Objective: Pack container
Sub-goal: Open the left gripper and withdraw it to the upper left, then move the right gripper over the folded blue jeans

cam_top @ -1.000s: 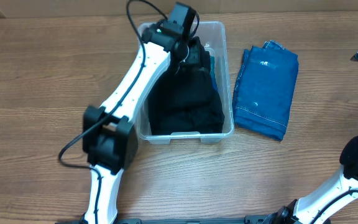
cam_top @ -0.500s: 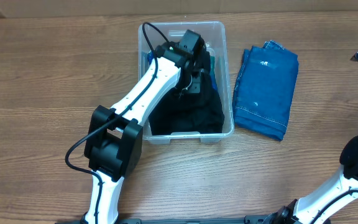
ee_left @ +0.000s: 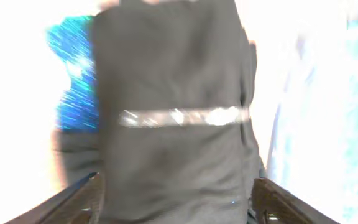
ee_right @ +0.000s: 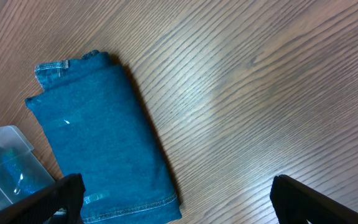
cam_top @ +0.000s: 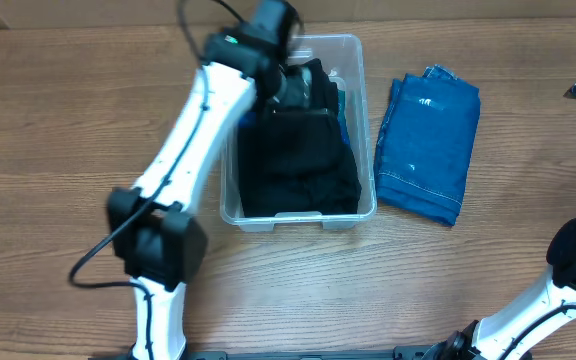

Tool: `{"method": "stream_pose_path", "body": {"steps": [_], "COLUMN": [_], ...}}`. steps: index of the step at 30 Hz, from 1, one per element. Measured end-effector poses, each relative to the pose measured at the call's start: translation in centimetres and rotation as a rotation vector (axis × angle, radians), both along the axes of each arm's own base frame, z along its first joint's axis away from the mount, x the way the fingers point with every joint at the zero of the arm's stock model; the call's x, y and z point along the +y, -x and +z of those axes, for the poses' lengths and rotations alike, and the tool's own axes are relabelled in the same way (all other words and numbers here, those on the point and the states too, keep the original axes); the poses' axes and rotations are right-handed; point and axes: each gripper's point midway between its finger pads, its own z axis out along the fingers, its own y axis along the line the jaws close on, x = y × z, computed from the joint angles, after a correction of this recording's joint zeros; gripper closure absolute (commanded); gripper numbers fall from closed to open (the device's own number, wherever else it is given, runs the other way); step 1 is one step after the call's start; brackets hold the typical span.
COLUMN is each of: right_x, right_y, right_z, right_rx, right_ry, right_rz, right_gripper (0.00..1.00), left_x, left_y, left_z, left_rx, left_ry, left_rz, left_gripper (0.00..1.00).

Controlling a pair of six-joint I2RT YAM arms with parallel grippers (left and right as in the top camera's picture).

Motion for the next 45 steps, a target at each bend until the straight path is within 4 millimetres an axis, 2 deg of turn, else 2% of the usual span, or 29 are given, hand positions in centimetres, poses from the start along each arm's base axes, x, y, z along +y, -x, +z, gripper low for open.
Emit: {"method": "stream_pose_path", "body": {"steps": [1, 3, 5, 8, 10, 13, 15, 21, 23, 31, 36, 45], "right_x": [0.0, -0.1, -0.2, -0.3, -0.3, -0.3, -0.3, -0.6, -0.8, 0.4, 1.9, 5.3], "right_y": [0.0, -0.1, -0.4, -0.6, -0.5, -0.5, -0.5, -0.9, -1.3, -1.4, -2.6, -4.9], "right_z": [0.0, 0.0, 0.1, 0.2, 0.2, 0.2, 0.2, 0.3, 0.5, 0.1, -2.0, -6.9], "right_rx": [-0.001, -0.003, -0.017, -0.024, -0.024, -0.023, -0.023, -0.039, -0.055, -0.061, -0.07, -0.119], "right_ry": [0.0, 0.002, 0.01, 0.015, 0.014, 0.015, 0.014, 0.024, 0.033, -0.023, -0.097, -0.199], "right_rz": [0.0, 0.0, 0.0, 0.0, 0.0, 0.0, -0.001, 0.0, 0.0, 0.031, 0.089, 0.326], "right_gripper": [0.0, 0.0, 0.0, 0.0, 0.0, 0.0, 0.0, 0.0, 0.0, 0.0, 0.0, 0.0], "left_x": [0.9, 4.0, 7.2, 12.8, 15.5, 18.7, 19.9, 21.7, 21.7, 21.7, 21.7, 21.7], "left_y": [-0.3, -0.9, -1.0, -0.1, 0.3, 0.2, 0.2, 0.2, 0.2, 0.2, 0.3, 0.3], "left_z": [1.0, 3.0, 3.8, 3.1, 2.8, 2.8, 2.8, 2.8, 2.8, 2.8, 2.7, 2.7], "left_rx": [-0.021, -0.059, -0.058, 0.02, 0.052, 0.06, 0.061, 0.064, 0.064, 0.064, 0.064, 0.064], "left_ry": [0.004, -0.001, -0.024, -0.077, -0.094, -0.1, -0.102, -0.102, -0.102, -0.102, -0.102, -0.102], "left_rz": [0.018, 0.081, 0.146, 0.258, 0.313, 0.383, 0.409, 0.447, 0.449, 0.449, 0.449, 0.449], "left_gripper": [0.0, 0.0, 0.0, 0.0, 0.0, 0.0, 0.0, 0.0, 0.0, 0.0, 0.0, 0.0]}}
